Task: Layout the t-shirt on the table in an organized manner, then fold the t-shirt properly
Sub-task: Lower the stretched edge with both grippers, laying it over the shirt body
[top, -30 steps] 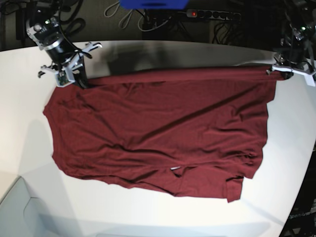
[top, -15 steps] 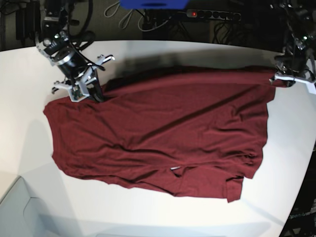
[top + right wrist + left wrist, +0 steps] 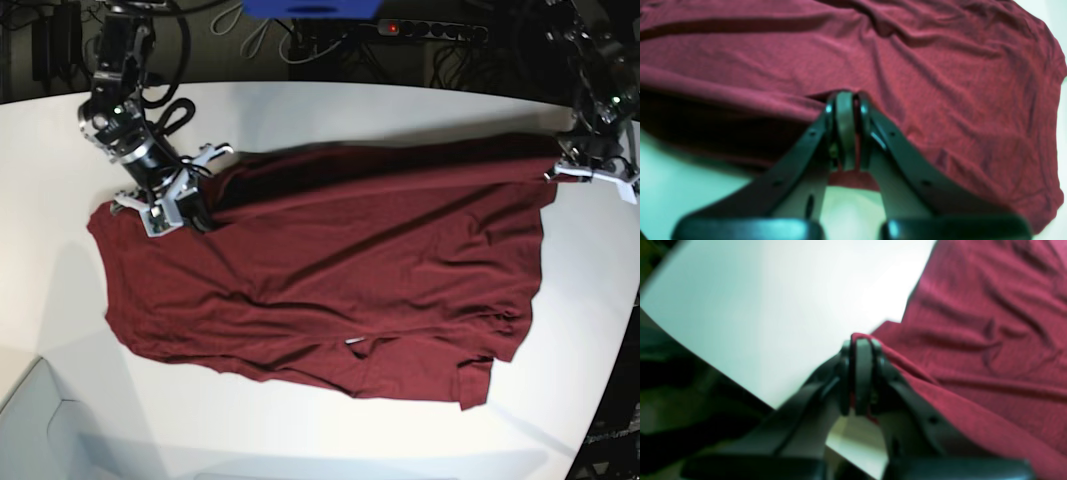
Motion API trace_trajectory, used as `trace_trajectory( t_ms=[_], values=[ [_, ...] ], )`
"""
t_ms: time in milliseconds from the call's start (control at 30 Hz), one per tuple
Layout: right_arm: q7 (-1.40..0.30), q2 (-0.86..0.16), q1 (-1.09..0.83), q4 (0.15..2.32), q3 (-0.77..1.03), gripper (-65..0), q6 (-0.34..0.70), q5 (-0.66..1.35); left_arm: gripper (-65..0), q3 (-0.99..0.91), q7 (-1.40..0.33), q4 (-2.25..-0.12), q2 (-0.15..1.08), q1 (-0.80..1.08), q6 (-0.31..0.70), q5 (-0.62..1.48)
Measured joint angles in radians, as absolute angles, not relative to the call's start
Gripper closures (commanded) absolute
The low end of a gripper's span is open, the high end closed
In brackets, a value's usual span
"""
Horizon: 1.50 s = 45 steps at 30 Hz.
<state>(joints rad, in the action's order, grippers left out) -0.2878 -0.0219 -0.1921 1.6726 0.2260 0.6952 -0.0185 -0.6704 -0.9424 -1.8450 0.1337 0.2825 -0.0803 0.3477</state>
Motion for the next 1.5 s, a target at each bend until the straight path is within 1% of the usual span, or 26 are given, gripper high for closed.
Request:
trace_trajectory(
  t_ms=[200,567,800,1133,1167,1200,1367,1400,1433,1500],
  values=[
    [-0.292,-0.022,-0.155,1.618,0.226,0.0,0.695,-0.02,-0.1,-0.67,-0.947,-1.824,0.134,0.244,-0.081,0.342],
    [-0.287,-0.022,-0.107,1.602,0.226,0.0,0.695,-0.019,-0.1,-0.67,-0.948,-1.787,0.135,0.185,-0.081,0.341],
    [-0.289,-0.022,-0.079,1.519,0.226,0.0,0.695,-0.02,-0.3,-0.67,-0.946,-1.733,0.135,0.171,-0.081,0.343],
    [-0.287,-0.022,-0.067,1.518,0.226,0.0,0.695,-0.019,-0.7,-0.668,-0.946,-1.688,0.135,0.146,-0.081,0.344],
    [-0.287,-0.022,-0.067,1.518,0.226,0.0,0.695,-0.019,-2.3,-0.668,-0.945,-1.688,0.136,0.141,-0.081,0.344],
    [-0.287,-0.022,-0.067,1.518,0.226,0.0,0.695,-0.019,-5.4,-0.668,-0.945,-1.688,0.135,0.137,-0.081,0.342],
    [-0.287,-0.022,-0.067,1.518,0.226,0.0,0.695,-0.019,-29.6,-0.629,-0.942,-1.696,0.136,0.142,-0.081,0.34],
    [-0.287,-0.022,-0.068,1.518,0.226,0.0,0.695,-0.019,-33.2,-0.617,-0.944,-1.703,0.135,0.145,-0.081,0.34],
    [-0.287,-0.022,-0.069,1.518,0.226,0.0,0.695,-0.019,-34.9,-0.61,-0.949,-1.718,0.135,0.15,-0.081,0.345],
    [-0.287,-0.022,-0.072,1.518,0.226,0.0,0.695,-0.019,-35.1,-0.607,-0.937,-1.762,0.139,0.17,-0.078,0.348]
  ],
)
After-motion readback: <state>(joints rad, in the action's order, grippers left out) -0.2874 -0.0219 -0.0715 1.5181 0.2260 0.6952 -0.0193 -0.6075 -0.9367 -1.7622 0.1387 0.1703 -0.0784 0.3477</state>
